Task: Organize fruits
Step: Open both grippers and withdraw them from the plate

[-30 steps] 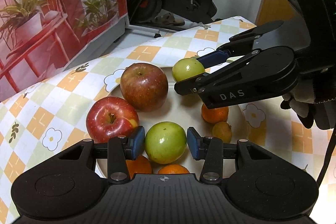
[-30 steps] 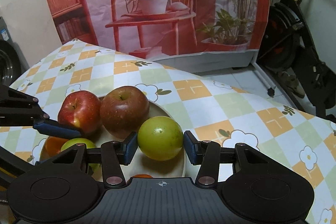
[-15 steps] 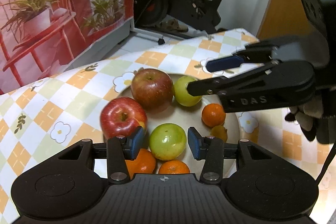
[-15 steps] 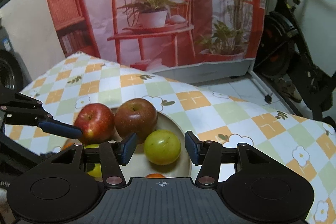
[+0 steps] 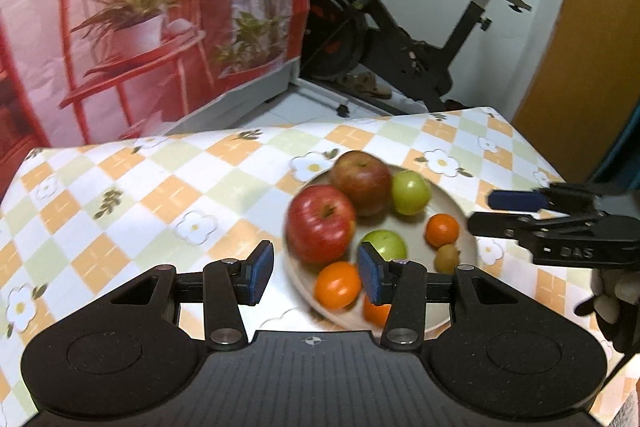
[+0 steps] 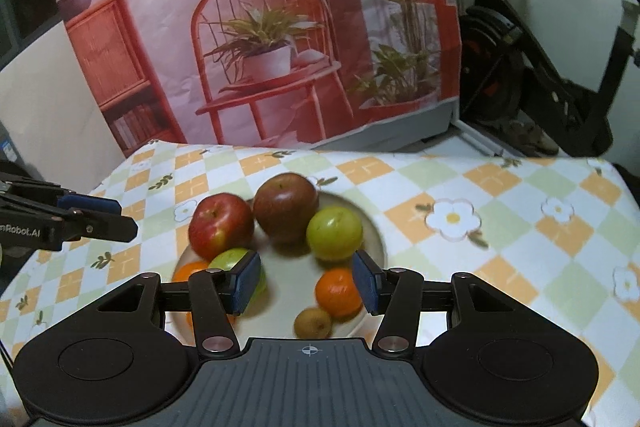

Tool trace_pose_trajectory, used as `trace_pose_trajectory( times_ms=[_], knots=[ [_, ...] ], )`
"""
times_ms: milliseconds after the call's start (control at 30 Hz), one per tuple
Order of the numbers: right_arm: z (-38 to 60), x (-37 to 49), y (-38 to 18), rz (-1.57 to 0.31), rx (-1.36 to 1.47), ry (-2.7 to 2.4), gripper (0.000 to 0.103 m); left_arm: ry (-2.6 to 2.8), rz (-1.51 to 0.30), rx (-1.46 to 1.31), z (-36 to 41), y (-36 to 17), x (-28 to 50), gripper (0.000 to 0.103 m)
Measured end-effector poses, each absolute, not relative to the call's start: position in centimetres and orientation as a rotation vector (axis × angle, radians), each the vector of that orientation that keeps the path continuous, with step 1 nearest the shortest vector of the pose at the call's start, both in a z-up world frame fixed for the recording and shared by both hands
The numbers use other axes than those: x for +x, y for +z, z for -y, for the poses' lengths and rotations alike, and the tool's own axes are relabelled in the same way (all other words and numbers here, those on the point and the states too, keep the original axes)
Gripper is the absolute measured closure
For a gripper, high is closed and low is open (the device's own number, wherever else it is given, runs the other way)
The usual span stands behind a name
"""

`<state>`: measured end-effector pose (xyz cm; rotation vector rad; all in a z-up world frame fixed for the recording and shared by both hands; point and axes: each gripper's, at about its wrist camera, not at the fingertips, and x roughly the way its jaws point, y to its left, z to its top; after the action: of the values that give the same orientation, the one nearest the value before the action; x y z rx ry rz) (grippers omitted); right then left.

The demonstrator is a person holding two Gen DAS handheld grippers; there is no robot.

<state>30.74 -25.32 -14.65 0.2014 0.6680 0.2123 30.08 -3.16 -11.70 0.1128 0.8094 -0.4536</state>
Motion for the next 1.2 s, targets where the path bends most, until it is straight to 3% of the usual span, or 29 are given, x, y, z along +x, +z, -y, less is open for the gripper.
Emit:
trace_pose_trajectory(
  times_ms=[467, 1200],
  knots=[
    [21.1, 28.6, -15.3, -0.769, 0.248, 0.229, 0.053, -0.444, -0.888, 0.09, 0.0, -14.1, 28.6, 0.054],
    [16.6, 30.3, -17.0, -1.017, 0.455, 0.145, 0.052, -0.462, -0.818, 0.017, -3.2, -14.6, 28.3, 0.054]
  ],
)
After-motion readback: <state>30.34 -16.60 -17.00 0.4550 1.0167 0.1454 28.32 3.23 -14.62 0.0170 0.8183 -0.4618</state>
